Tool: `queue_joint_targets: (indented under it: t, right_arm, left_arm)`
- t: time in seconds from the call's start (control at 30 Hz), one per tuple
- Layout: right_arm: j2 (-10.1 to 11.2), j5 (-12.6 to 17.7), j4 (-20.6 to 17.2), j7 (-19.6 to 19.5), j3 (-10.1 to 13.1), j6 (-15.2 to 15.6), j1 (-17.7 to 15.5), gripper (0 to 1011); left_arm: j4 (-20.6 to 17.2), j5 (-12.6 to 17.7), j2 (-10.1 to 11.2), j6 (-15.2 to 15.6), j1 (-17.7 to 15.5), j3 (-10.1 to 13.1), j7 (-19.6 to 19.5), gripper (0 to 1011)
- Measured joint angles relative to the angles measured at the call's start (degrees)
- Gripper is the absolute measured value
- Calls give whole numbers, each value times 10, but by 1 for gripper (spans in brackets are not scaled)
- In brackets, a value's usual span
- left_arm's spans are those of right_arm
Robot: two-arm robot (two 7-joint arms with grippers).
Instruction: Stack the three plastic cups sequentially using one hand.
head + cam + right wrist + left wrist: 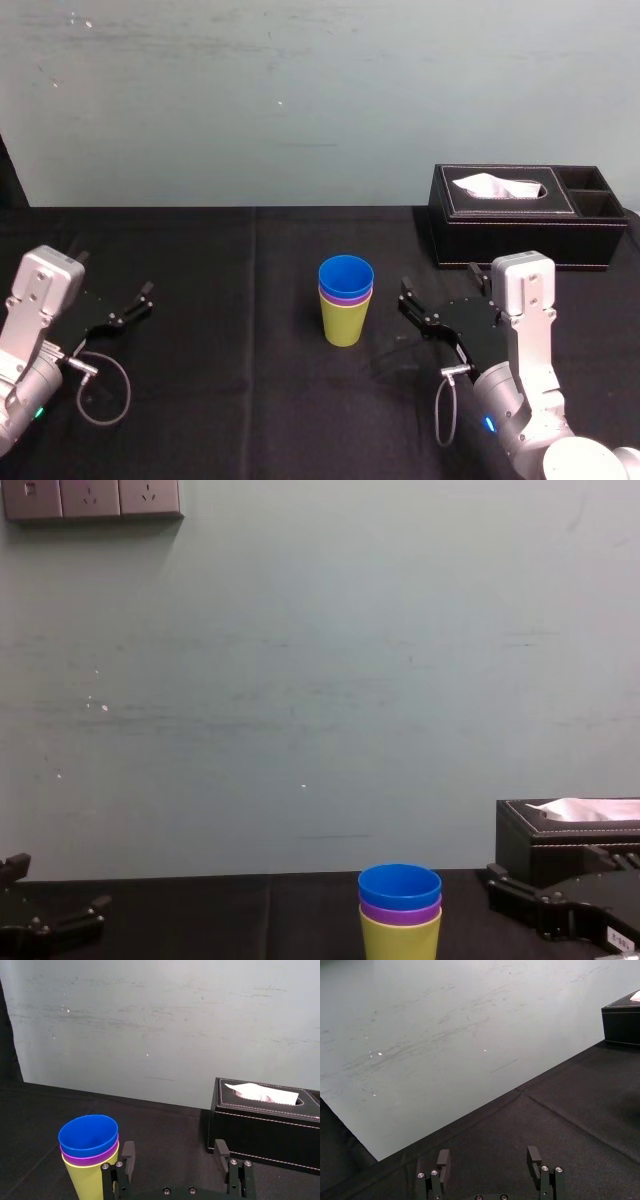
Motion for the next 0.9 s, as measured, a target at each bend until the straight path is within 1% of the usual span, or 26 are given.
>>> queue_joint_targets:
  t: [0.9]
  right_arm:
    - [0, 0, 0, 0, 0, 0, 0, 1003]
  left_arm:
    - [0, 0, 0, 0, 0, 0, 0, 1000]
